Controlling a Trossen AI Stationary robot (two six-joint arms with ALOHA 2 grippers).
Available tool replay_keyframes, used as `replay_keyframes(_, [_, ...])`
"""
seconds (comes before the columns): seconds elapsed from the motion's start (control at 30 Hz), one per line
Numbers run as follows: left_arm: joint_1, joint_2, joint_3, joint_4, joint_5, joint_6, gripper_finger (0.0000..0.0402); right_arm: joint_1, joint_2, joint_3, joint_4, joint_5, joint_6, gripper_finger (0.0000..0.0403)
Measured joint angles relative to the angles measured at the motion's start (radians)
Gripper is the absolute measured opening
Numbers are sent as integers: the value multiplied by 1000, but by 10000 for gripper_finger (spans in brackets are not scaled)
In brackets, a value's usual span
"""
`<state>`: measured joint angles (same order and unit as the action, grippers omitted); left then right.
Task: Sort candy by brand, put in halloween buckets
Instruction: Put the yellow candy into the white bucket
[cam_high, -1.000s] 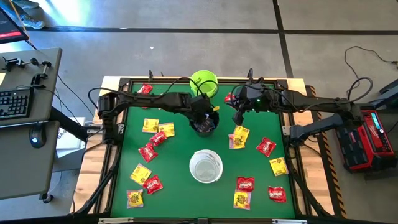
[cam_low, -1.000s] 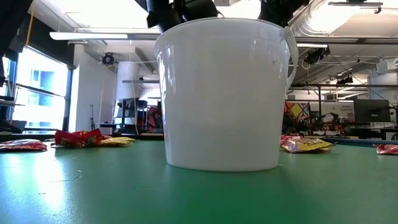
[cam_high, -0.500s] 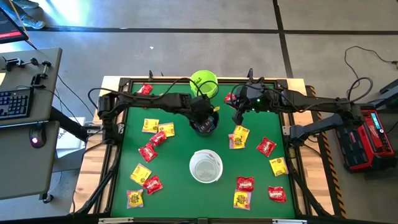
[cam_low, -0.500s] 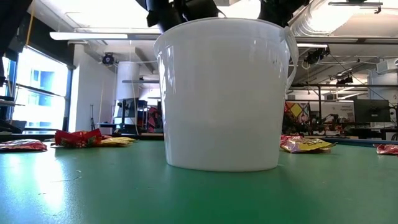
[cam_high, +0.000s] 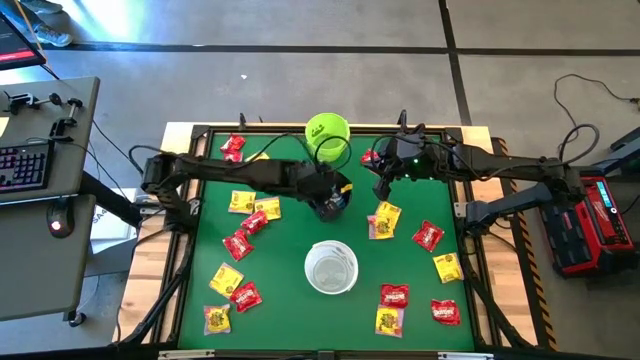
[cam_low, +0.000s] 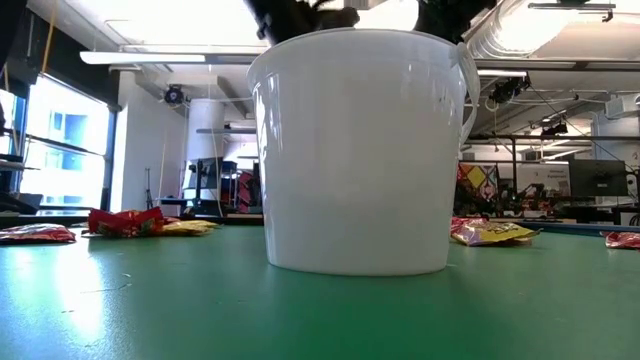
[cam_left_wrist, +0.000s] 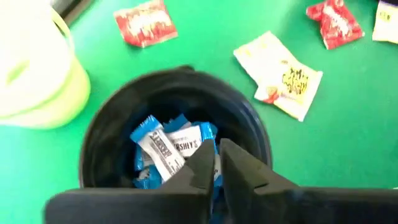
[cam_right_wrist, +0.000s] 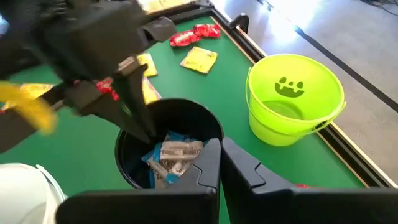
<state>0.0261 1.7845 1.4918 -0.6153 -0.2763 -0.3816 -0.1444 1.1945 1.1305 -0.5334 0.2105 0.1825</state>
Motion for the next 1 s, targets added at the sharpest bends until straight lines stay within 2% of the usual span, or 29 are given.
replay_keyframes(0.1, [-42,-17,-11,41,-72,-5,4,0,13,0,42,0,0,0])
replay_keyframes(0.17, [-65,-33,-41,87,-82,-25,5,0,24,0,76,-1,-5,0])
replay_keyframes(0.37, [-104,-56,-141,201,-45,-45,1,3,82,0,54,-5,-20,0])
replay_keyframes(0.57, [-128,-114,-231,243,43,66,0,35,152,0,59,1,55,0])
replay_keyframes(0.7, [-126,-192,-334,352,91,85,0,61,190,0,73,44,109,0])
replay_keyframes(0.9, [-127,-327,-492,545,89,23,0,69,212,0,94,-3,116,0])
replay_keyframes(1.0, [-130,-385,-544,563,49,-19,0,69,211,0,99,-4,129,0])
